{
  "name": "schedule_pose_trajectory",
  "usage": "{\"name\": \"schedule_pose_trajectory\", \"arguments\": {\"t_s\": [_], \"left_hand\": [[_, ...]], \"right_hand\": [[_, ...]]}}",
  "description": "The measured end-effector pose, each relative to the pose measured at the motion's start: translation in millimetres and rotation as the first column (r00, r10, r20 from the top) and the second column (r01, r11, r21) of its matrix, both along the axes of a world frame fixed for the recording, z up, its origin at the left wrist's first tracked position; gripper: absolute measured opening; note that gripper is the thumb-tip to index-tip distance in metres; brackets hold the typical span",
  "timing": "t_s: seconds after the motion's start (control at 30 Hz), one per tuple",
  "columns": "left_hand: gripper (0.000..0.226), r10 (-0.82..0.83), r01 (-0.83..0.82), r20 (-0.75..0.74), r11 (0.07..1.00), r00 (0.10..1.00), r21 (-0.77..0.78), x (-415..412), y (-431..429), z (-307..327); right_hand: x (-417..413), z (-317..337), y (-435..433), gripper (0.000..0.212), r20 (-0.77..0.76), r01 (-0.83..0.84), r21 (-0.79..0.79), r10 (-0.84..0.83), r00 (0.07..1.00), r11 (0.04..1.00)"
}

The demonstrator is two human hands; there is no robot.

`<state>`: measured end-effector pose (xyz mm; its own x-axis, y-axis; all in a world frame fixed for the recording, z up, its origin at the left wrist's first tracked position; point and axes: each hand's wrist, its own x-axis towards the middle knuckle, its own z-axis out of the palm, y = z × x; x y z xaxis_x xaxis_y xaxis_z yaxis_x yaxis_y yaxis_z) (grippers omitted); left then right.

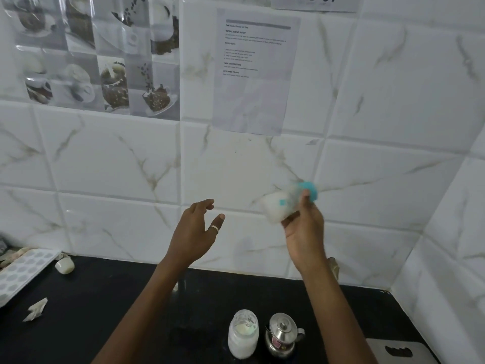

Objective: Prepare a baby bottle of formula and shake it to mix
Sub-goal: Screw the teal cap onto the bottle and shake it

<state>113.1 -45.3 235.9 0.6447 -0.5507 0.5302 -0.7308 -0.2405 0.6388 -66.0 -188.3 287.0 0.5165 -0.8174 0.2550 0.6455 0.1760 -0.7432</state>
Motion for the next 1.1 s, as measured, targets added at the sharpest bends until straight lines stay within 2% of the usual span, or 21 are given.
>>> {"name": "schedule_pose_trajectory", "arguments": {"t_s": [0.07,0.1,0.13,0.23,0.3,0.37,0.43,0.47,0.53,0.63,0.67,0.77,0.9,1.1], "left_hand": [[0.052,0.008,-0.008,0.001,1.0,1.0,-0.005,1.4,2.0,-1.5],[0.053,0.013,-0.013,-0.002,1.0,1.0,-0.004,2.4,2.5,-2.0],[0.053,0.018,-0.018,-0.007,1.0,1.0,-0.001,2.8,2.2,-1.9],[0.053,0.013,-0.013,-0.01,1.0,1.0,0.003,1.0,-1.0,-1.6],[0.053,0.01,-0.01,-0.003,1.0,1.0,0.004,-0.9,-1.3,-1.6],[0.053,0.012,-0.012,-0.004,1.0,1.0,0.0,-0.6,1.1,-2.0],[0.053,0.019,-0.019,-0.009,1.0,1.0,-0.003,2.3,4.6,-2.5],[0.053,0.025,-0.025,-0.011,1.0,1.0,-0.004,4.0,6.0,-3.0],[0.053,0.031,-0.031,-0.017,1.0,0.999,-0.006,6.2,6.8,-3.1],[0.053,0.017,-0.017,-0.012,1.0,1.0,-0.012,3.5,3.9,-2.6],[0.053,0.012,-0.012,-0.006,1.0,1.0,-0.013,2.0,2.7,-2.3],[0.053,0.002,-0.002,-0.004,1.0,1.0,-0.011,-0.3,0.6,-2.8],[0.052,-0.001,0.001,-0.012,1.0,1.0,-0.011,-0.7,1.2,-3.3],[0.049,-0.039,0.039,-0.008,0.999,0.999,-0.025,-4.3,0.4,-1.3]], "right_hand": [[-2.5,10.4,-6.4,0.043,0.164,0.039,0.103,-0.056,0.985,0.994],[-2.4,13.0,-5.8,0.04,0.168,0.054,0.11,-0.072,0.983,0.992],[-0.6,12.9,-2.4,0.037,0.12,0.058,0.089,-0.069,0.99,0.994],[9.4,3.4,14.7,0.039,-0.172,-0.022,-0.111,0.003,0.985,0.994],[12.0,-0.7,16.9,0.046,-0.217,-0.045,-0.152,0.011,0.976,0.987],[9.4,2.8,10.5,0.048,-0.05,-0.022,-0.034,0.02,0.999,0.999],[7.1,9.5,2.5,0.051,0.132,0.027,0.09,-0.039,0.99,0.996],[8.1,10.8,1.0,0.051,0.158,0.064,0.12,-0.083,0.984,0.991],[11.6,8.4,7.2,0.048,0.082,0.083,0.076,-0.089,0.993,0.994],[17.5,-5.7,21.1,0.037,-0.229,0.003,-0.177,-0.044,0.972,0.984],[18.9,-10.3,23.8,0.037,-0.287,-0.015,-0.234,-0.055,0.956,0.972],[21.2,-17.9,25.7,0.041,-0.317,-0.013,-0.279,-0.08,0.945,0.96],[20.1,-19.6,26.7,0.035,-0.365,0.002,-0.379,-0.151,0.919,0.925],[26.5,-29.3,29.2,0.043,-0.427,-0.002,-0.485,-0.234,0.874,0.874]]}}
